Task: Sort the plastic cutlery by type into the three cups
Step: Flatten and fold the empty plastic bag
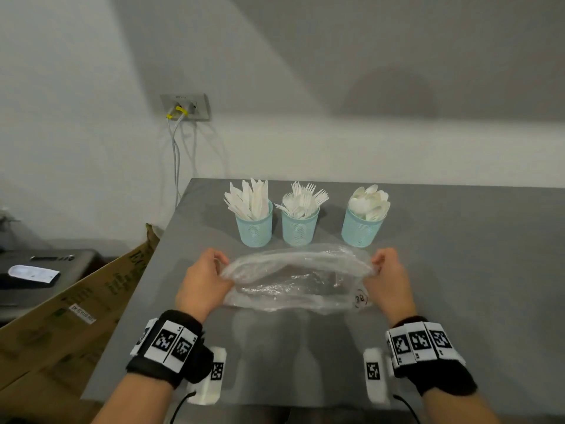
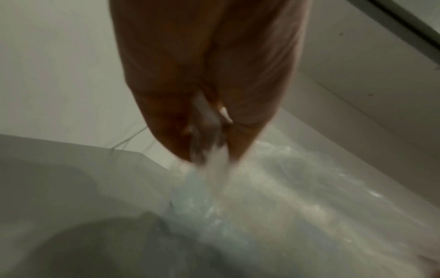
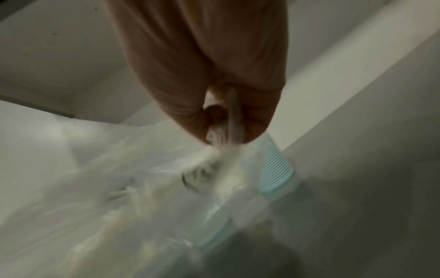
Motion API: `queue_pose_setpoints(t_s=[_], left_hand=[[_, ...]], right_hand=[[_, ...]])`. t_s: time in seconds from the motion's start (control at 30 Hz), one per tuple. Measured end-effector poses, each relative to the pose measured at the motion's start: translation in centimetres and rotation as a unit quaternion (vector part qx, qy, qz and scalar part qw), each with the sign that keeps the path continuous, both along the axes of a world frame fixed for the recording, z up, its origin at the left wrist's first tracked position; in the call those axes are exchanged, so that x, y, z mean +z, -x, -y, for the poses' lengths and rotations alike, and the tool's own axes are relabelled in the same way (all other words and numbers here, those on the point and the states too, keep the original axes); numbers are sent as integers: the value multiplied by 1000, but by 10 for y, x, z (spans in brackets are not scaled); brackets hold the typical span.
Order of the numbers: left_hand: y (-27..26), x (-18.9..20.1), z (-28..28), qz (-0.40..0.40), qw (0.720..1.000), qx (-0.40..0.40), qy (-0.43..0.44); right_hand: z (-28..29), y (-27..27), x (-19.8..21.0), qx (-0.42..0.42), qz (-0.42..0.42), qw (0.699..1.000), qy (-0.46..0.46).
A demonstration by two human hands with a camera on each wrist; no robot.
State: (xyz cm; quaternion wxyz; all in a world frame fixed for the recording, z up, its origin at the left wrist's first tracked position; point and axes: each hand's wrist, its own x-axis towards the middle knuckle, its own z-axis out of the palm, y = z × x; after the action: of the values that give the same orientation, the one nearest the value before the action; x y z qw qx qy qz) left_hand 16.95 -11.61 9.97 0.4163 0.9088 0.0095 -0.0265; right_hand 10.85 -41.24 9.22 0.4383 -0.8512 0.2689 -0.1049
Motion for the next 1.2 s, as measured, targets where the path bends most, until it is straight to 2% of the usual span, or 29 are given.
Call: queue_pose_setpoints(t_s=[0.1,0.17,0.27,0.37,0.47,0.57,0.63,0.7,0.77,0.83,0.87,0.93,1.07,1.2], left_hand=[[3,2,-14,53,994,63,-68],[7,3,-15,70,994,56,-59],[9,2,-8,53,999,-6,3],[9,4,-10,5,998,-45,35],[10,8,-18,1,994,-95,57],[10,10,-28,39,987,-155,18],[9,9,-30,46,979,-196,26],[12,13,-27,24,977,-200,69],[18,21,-21,-23,971,-180,158],[19,21,-19,-23,961,-130,243],[18,22,-20,5,966,-105,238],[17,23,-21,54,984,-106,133],[19,17,-23,26,984,-174,15],[12,7,-31,56,985,-139,-85]], right_hand=[[8,12,0,-23,-6,997,70],[4,13,-4,-26,-29,998,42],[-4,11,-4,12,-49,997,-62],[-10,12,6,77,7,995,-71],[-9,15,14,98,46,992,-67],[-7,16,19,86,18,994,-67],[-9,17,25,92,-5,993,-77],[-11,22,28,141,-15,986,-86],[-17,27,33,173,-12,974,-149],[-22,27,36,152,24,962,-226],[-23,26,36,124,50,963,-233],[-24,22,36,84,68,978,-180],[-22,20,33,177,-6,983,-54],[-21,17,33,225,-90,966,93]])
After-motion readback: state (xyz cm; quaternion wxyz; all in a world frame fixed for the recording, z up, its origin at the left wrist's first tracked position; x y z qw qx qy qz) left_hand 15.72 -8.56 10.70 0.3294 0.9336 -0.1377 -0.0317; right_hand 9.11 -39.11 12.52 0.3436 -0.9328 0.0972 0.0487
